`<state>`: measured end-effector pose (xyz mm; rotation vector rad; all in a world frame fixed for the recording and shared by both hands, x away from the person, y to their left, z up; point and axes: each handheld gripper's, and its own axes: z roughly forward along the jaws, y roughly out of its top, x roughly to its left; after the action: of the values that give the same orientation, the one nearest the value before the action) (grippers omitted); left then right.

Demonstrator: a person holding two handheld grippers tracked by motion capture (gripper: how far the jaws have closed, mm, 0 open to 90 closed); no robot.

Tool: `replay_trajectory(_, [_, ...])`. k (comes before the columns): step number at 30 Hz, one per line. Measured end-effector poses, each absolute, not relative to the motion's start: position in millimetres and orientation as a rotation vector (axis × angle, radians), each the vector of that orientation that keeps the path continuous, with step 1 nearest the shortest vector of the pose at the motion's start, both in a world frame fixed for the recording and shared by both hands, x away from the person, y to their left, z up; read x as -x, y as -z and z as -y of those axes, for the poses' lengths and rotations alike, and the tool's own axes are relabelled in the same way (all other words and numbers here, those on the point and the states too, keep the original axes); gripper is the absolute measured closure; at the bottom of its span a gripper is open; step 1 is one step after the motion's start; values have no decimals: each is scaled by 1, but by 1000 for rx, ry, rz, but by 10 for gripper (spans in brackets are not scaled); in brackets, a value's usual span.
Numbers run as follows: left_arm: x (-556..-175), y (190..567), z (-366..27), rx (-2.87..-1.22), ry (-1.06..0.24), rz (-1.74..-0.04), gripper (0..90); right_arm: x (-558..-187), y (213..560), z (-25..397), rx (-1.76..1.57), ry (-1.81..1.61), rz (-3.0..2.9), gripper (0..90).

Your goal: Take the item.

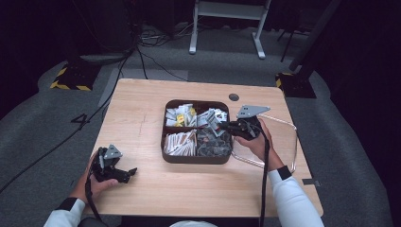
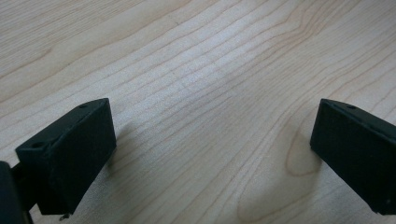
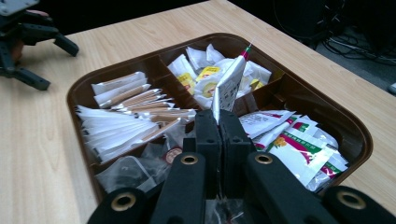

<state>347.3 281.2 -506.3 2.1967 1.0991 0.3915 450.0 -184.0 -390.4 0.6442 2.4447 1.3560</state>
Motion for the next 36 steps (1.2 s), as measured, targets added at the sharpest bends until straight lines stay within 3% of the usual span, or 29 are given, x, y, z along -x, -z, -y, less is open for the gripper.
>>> replay_trajectory(36, [-347,506,-281,-2197,-392,-1099,5,-372,402,189,-422,-1348,-2590,889])
